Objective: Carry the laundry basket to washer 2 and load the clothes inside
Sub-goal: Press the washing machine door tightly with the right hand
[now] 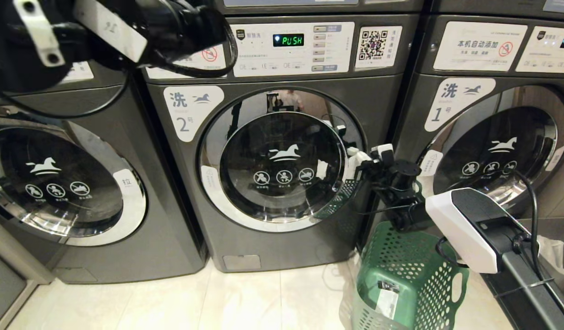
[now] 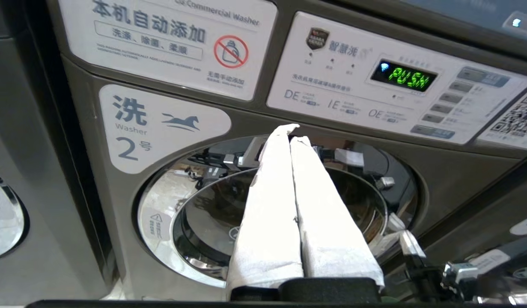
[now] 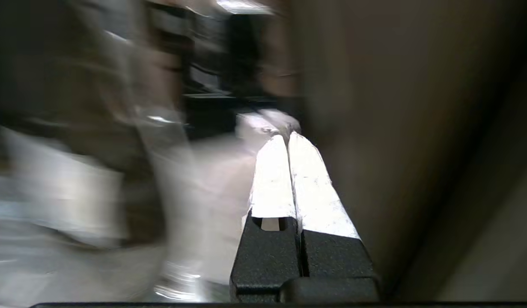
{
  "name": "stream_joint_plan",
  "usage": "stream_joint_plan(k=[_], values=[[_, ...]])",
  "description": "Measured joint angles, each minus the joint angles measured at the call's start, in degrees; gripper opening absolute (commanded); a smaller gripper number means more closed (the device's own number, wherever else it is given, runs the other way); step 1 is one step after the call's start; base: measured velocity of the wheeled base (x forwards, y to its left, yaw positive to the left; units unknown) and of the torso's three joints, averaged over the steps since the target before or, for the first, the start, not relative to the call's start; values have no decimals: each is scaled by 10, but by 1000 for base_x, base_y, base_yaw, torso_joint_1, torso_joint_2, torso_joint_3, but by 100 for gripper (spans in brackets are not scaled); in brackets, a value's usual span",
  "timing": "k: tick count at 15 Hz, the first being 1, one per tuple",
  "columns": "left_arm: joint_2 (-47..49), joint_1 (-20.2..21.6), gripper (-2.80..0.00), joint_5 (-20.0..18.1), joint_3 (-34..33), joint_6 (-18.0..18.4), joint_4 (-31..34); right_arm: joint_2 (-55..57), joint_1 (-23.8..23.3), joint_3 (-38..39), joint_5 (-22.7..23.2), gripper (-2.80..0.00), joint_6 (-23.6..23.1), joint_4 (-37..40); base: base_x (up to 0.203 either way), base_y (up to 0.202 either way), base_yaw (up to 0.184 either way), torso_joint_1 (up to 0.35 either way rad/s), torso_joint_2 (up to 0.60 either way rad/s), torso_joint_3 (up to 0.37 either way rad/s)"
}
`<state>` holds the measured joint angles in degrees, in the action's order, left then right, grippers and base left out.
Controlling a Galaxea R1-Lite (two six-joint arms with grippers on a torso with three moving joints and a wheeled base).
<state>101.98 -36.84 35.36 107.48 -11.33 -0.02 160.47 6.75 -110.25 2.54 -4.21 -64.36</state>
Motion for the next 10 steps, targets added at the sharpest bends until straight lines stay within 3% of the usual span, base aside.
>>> stream_joint_plan(k=[3,6,10], values=[[-21,0,-280,2,-3,0,2,-13,-3,71,2,-280,2,-9,0,0,0,11,6,-3],[-30,2,-280,11,-3,0,1,-101,3,242,11,-280,13,-45,0,0,0,0,0,0],[-52,10,-280,10,-29,0,30,-305,15,497,17,-280,18,-60,0,0,0,0,0,0]])
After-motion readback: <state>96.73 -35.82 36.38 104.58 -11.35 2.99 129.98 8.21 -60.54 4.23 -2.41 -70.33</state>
